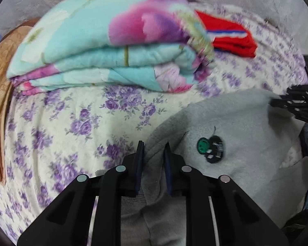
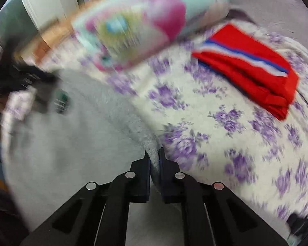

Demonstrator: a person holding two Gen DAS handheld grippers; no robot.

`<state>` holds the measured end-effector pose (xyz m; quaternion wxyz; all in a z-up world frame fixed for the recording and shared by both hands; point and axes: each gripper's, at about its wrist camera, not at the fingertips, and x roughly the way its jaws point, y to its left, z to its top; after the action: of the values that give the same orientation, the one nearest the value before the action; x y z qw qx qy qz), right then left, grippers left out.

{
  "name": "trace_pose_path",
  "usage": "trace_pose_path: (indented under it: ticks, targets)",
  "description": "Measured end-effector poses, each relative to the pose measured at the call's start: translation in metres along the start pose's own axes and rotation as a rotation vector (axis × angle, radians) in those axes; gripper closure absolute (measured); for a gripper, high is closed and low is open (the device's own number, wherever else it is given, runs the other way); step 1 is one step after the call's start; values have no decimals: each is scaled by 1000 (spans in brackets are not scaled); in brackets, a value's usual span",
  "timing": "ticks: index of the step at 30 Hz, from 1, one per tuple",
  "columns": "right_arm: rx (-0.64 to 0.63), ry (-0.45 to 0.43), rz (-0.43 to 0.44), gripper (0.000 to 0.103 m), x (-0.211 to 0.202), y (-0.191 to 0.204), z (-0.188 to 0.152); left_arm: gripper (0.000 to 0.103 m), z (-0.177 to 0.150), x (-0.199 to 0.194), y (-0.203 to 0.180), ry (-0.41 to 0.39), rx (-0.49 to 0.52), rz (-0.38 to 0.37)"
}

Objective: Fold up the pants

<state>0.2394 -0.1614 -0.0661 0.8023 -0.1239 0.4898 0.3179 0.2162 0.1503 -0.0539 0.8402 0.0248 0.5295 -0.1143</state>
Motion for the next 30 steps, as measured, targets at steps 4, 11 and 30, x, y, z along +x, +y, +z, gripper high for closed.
trace_pose_path:
  ticks: [4,11,30]
  targets:
    - [7,-79,127,95,-79,26,-44,86,-26,-60,-13,-86,39,-44]
    - [40,31,281,95,-92,92,-140,84,-107,-104,-38,-69,76,-61]
    - [186,-14,169,47,-95,114,-181,35,-207,-140,-21,-78,17,-42]
